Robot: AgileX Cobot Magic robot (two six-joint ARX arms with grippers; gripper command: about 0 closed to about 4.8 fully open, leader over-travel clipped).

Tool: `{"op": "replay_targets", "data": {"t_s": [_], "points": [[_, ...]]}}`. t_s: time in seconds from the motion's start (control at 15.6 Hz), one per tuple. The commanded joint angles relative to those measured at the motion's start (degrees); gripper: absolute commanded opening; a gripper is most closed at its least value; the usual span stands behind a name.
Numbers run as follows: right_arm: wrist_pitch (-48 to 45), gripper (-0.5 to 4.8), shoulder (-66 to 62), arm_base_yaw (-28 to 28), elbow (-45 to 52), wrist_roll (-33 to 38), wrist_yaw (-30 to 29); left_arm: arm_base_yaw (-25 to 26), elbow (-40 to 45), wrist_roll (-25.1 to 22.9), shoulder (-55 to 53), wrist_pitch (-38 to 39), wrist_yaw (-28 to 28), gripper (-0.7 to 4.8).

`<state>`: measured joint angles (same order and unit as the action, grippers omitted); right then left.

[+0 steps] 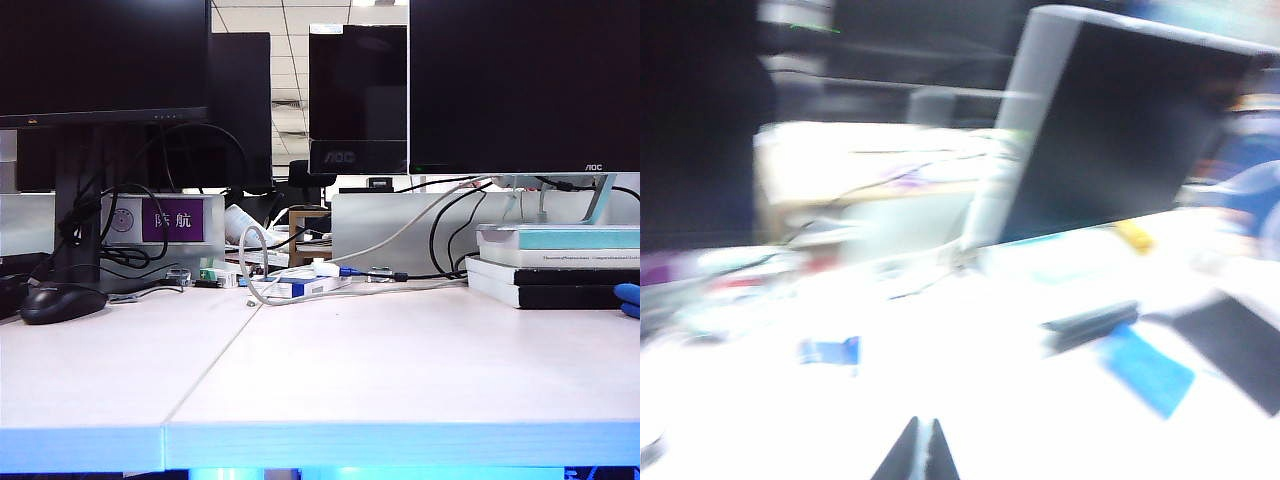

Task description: Wipe the table from right to left using the rag.

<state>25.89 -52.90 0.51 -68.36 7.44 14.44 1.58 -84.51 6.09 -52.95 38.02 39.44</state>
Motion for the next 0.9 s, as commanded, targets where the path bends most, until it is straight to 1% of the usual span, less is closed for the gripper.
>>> {"op": "replay_targets", "data": {"t_s": [0.06, 0.26, 0.32, 0.38, 0.51, 0.58, 0.64, 0.7, 0.83, 0.9], "points": [[7.1, -0.01, -3.7, 0.0, -2.0, -0.1, -4.7, -5.3, -2.8, 0.0, -1.0, -0.6, 3.5, -0.05], [15.0, -0.01, -6.1, 0.0, -2.0, 0.1, -5.5, -13.2, -2.8, -0.1, -1.7, 0.7, 2.7, -0.05], [17.0, -0.01, -6.3, 0.0, -2.0, 0.1, -5.3, -16.1, -2.8, -0.1, -1.8, 1.8, 1.0, -0.05], [19.0, -0.01, -6.4, 0.0, -2.0, 0.1, -4.9, -20.3, -2.8, -2.9, -2.1, 4.7, -4.3, -0.05], [19.5, -0.01, -6.4, 0.0, -2.0, 0.0, -4.5, -23.8, -2.9, -5.9, -2.8, 7.8, -9.4, -0.05], [19.7, -0.01, -6.4, 0.0, -2.0, 0.0, -3.5, -26.6, -3.0, -6.4, -3.6, 9.4, -13.6, -0.05], [20.2, -0.01, -6.4, 0.0, -2.0, 0.0, -3.6, -29.2, -3.1, -7.9, -4.3, 11.1, -17.3, -0.05], [20.8, -0.01, -6.4, 0.0, -2.0, 0.0, -4.0, -30.9, -3.4, -9.3, -5.0, 12.6, -19.2, -0.05], [21.8, -0.01, -6.4, 0.0, -2.0, 0.0, -3.9, -34.2, -3.4, -9.2, -6.6, 13.8, -19.4, -0.05], [22.2, -0.01, -6.4, 0.0, -2.0, 0.0, -3.9, -35.5, -3.4, -9.4, -7.2, 14.2, -20.8, -0.05]]}}
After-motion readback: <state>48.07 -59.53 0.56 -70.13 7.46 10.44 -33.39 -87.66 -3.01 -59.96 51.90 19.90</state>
